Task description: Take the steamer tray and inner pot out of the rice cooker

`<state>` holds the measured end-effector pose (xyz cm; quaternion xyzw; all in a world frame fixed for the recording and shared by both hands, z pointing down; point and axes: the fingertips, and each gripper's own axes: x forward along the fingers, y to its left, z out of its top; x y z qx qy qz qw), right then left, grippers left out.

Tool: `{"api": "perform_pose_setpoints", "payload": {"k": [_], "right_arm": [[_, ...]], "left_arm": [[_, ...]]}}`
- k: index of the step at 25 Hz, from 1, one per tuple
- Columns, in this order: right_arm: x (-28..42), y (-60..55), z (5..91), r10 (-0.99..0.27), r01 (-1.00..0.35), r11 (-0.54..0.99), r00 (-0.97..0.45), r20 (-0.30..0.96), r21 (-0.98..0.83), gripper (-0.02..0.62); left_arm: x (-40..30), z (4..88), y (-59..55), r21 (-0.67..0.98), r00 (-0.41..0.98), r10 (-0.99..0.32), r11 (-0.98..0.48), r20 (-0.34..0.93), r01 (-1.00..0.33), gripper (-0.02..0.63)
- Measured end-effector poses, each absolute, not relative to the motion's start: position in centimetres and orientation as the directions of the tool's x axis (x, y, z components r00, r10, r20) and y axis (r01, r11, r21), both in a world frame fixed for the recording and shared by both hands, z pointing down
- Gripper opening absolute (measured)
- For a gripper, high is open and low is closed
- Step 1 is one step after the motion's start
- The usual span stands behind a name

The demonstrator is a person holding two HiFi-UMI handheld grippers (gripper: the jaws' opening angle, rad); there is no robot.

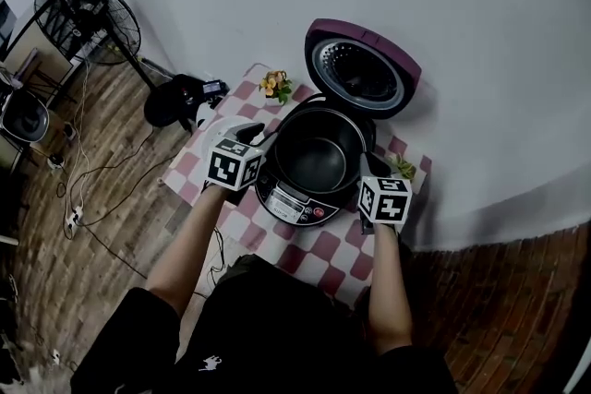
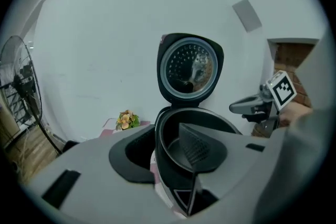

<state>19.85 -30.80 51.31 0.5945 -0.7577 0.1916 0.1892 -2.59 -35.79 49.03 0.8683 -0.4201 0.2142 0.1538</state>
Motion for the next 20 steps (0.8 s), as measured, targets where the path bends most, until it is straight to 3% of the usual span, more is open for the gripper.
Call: {"api": "perform_pose_setpoints", "payload": {"k": [5,14,20], "right_arm": [[20.7,-30.8,53.1,-0.811,-0.984,0.165,-0.177,0.558,-0.073,0.039],[20.9,-31.9,56.3,-0.742,-0.997,0.068,-0.071,0.667,-0.031,0.223],[21.4,-32.8,58.2,-0.680,-0.999,0.008,0.023,0.733,0.039,0.239]], "left_arm": [[-0.7,51.2,-37.2,0.026,0.557,-0.603,-0.665,0.571,-0.746,0.196],[1.8,54.8,-40.5,-0.067,0.558,-0.494,-0.786,0.667,-0.615,0.232],[3.0,56.4,-42.6,-0.132,0.534,-0.451,-0.837,0.715,-0.530,0.234]]}}
